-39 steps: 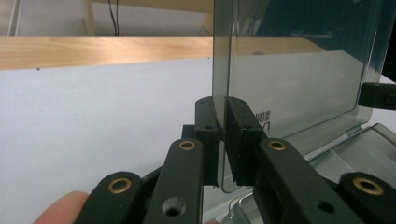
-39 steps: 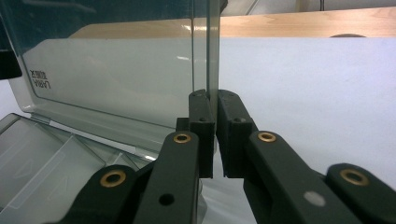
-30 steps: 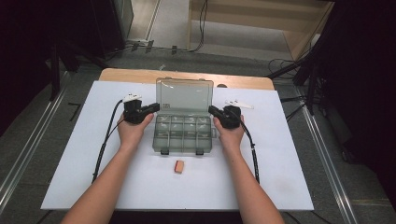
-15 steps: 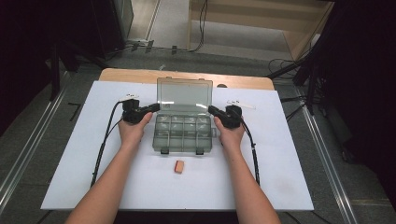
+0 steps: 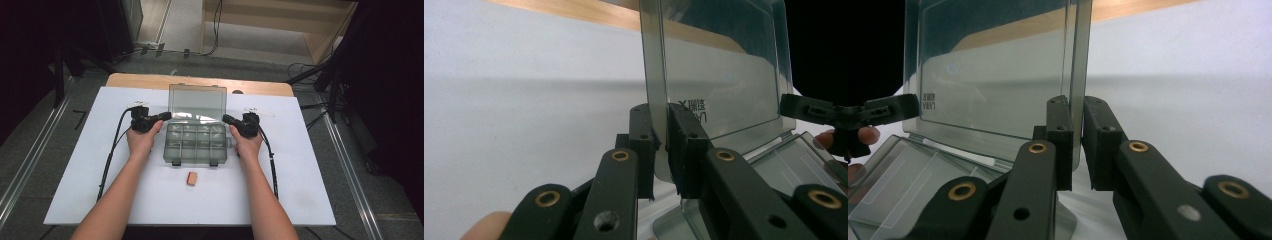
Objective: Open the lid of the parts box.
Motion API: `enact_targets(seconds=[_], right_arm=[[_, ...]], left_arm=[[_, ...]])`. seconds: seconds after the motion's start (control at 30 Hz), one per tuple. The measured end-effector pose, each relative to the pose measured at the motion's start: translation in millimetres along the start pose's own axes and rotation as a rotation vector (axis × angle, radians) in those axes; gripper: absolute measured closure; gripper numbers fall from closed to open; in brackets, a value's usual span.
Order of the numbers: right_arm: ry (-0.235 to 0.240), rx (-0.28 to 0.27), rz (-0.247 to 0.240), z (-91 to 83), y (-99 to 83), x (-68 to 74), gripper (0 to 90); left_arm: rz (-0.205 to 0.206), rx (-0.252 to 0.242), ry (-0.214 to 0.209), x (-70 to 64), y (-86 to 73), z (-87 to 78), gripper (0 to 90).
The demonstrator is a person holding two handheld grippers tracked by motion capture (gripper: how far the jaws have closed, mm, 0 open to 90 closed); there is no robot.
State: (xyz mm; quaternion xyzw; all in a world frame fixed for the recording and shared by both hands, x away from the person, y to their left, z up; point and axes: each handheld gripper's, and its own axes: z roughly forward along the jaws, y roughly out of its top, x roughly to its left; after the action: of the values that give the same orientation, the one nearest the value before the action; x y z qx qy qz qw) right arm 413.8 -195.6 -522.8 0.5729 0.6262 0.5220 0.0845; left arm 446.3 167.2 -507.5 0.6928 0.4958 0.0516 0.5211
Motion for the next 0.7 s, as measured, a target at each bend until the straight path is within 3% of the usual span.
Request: enact_targets(seconds=[0.1, 0.37, 0.7], right_arm=[[-0.009, 0.015, 0.004, 1.4, -0.6, -0.1, 80.0], [-0.002, 0.032, 0.027, 2.4, -0.4, -2.4, 79.1], [-0.007, 0.046, 0.037, 2.5, -0.4, -2.4, 78.1]], left_arm=[[0.008, 0.011, 0.021, -0.9, -0.2, 0.9, 80.0], [-0.005, 0.026, 0.017, 0.4, -0.1, 1.3, 79.5], [0.008, 0.032, 0.035, -0.9, -0.1, 2.3, 79.4]])
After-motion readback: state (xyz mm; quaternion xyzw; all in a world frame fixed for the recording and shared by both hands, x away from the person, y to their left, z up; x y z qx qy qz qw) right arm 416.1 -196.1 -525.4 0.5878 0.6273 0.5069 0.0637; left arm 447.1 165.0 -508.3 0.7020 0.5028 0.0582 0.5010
